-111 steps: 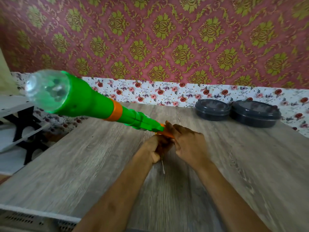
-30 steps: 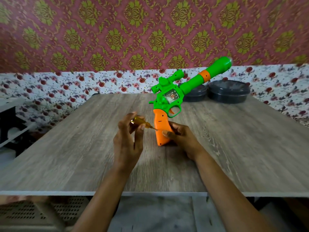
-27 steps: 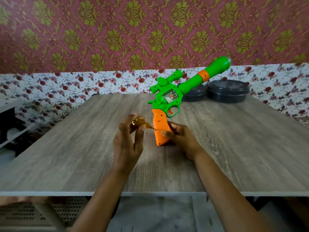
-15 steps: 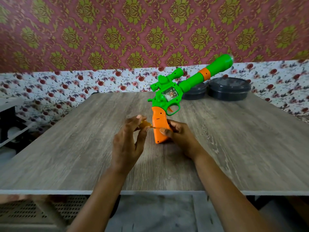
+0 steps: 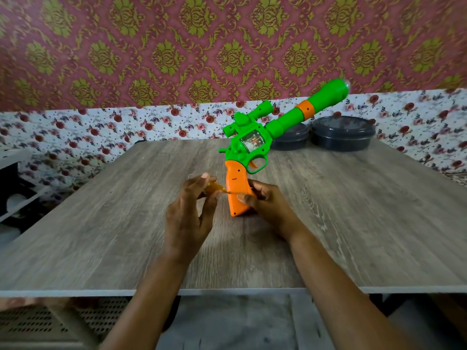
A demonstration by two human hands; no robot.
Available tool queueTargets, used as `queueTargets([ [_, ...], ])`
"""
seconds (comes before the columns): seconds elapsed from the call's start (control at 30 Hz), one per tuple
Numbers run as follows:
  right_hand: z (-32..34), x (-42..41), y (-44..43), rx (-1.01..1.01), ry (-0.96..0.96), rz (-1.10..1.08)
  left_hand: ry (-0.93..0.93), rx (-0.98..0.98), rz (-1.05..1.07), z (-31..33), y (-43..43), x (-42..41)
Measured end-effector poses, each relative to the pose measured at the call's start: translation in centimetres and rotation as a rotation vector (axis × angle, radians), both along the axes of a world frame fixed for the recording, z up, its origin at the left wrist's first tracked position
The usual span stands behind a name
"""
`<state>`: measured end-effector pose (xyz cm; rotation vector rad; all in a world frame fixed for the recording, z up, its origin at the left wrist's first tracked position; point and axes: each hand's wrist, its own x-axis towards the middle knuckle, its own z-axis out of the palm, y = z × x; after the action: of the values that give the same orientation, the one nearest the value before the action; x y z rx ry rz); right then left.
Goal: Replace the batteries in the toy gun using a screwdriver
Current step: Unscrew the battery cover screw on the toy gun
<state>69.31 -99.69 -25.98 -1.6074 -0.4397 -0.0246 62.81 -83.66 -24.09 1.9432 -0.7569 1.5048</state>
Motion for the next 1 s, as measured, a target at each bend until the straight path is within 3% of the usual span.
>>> queueTargets([
  [0.77, 0.31, -0.11, 0.07, -0.027, 0.008, -0.007, 0.037, -0.015, 0.04, 0.09, -0.12, -0.59],
  [1.0, 0.4, -0.24, 0.08, 0.014, 0.021, 0.006, -0.06, 0.0, 0.099, 0.34, -0.07, -0.89],
])
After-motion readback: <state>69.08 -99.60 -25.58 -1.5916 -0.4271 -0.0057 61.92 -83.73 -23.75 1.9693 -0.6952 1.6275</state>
